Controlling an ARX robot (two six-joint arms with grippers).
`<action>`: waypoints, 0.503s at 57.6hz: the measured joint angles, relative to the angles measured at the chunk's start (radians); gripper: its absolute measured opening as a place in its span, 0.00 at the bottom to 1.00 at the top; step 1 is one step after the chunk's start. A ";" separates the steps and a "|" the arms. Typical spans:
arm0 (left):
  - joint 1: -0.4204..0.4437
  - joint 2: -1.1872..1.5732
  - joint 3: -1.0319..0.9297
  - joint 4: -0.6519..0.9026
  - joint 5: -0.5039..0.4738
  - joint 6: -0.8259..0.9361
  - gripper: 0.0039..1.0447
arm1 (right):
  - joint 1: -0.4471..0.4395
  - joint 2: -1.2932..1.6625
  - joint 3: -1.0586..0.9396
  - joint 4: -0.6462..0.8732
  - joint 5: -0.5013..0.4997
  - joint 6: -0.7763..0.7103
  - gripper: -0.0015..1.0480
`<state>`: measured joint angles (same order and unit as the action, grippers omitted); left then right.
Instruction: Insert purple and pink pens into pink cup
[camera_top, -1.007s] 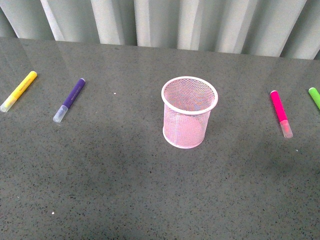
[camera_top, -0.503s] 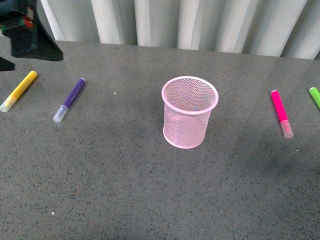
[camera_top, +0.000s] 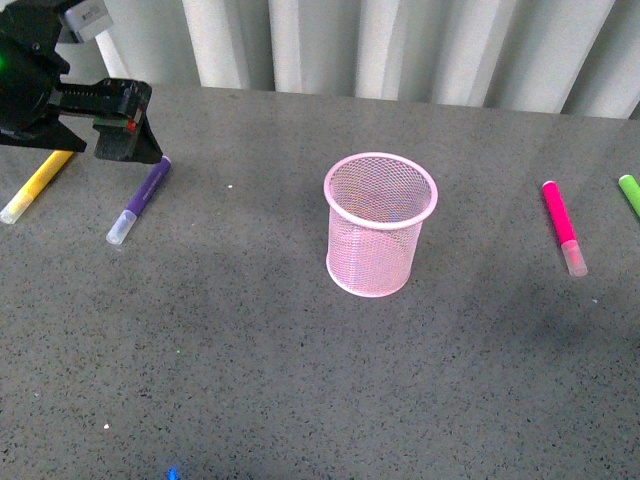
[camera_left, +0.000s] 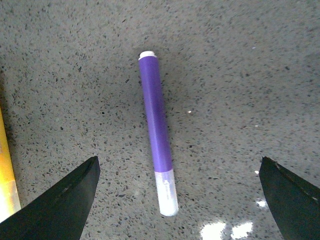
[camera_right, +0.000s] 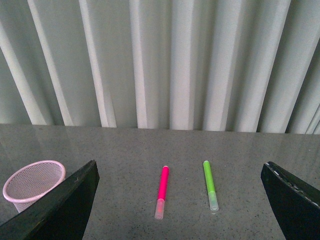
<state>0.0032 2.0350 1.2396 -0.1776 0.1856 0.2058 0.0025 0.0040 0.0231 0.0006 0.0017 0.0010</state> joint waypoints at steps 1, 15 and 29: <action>0.001 0.006 0.005 -0.001 -0.001 0.000 0.94 | 0.000 0.000 0.000 0.000 0.000 0.000 0.93; 0.004 0.111 0.098 -0.042 -0.028 -0.006 0.94 | 0.000 0.000 0.000 0.000 0.000 0.000 0.93; -0.003 0.160 0.143 -0.049 -0.037 -0.018 0.94 | 0.000 0.000 0.000 0.000 0.000 0.000 0.93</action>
<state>-0.0002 2.1952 1.3827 -0.2268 0.1486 0.1883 0.0025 0.0040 0.0231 0.0006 0.0013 0.0010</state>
